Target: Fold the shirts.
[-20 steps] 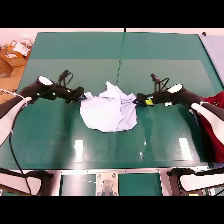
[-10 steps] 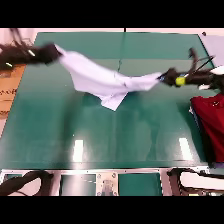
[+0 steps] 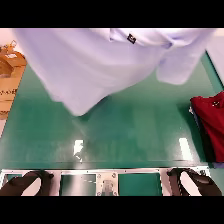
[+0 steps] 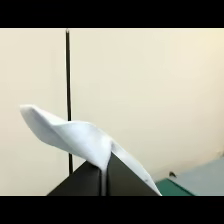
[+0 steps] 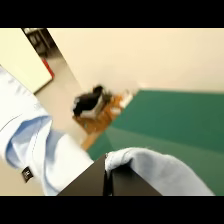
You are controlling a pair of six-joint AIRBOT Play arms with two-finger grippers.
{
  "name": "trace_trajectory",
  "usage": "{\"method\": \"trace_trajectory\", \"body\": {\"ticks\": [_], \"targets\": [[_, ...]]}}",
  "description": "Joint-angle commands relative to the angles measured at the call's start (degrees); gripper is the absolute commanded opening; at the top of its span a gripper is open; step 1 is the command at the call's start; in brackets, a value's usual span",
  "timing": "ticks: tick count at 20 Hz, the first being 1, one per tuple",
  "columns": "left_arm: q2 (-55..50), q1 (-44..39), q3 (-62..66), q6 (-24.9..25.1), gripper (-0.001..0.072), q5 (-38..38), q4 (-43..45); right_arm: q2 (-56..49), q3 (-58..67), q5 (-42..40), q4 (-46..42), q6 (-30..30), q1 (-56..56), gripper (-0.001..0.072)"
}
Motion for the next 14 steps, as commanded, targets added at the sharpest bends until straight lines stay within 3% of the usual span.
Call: {"method": "trace_trajectory", "body": {"ticks": [1, 5, 9, 14], "targets": [[0.3, 0.0, 4.8, 1.0, 0.0025, 5.9, 1.8, 8.9, 1.2, -2.1, -2.6, 5.3, 0.0, 0.0019], [-7.3, 0.0, 4.8, 0.9, 0.0026, 5.5, 0.9, 8.7, -0.2, -0.9, -13.0, 9.4, 0.0, 0.0019], [-21.5, -2.8, 4.8, 1.4, 0.0026, 0.8, -5.6, 5.9, -11.6, -1.6, -15.8, 9.0, 0.0, 0.0019], [-40.8, -15.9, 4.8, 10.4, 0.0026, 5.0, -7.9, -5.4, -28.7, -7.3, -16.0, 5.0, 0.0, 0.0019]]}}
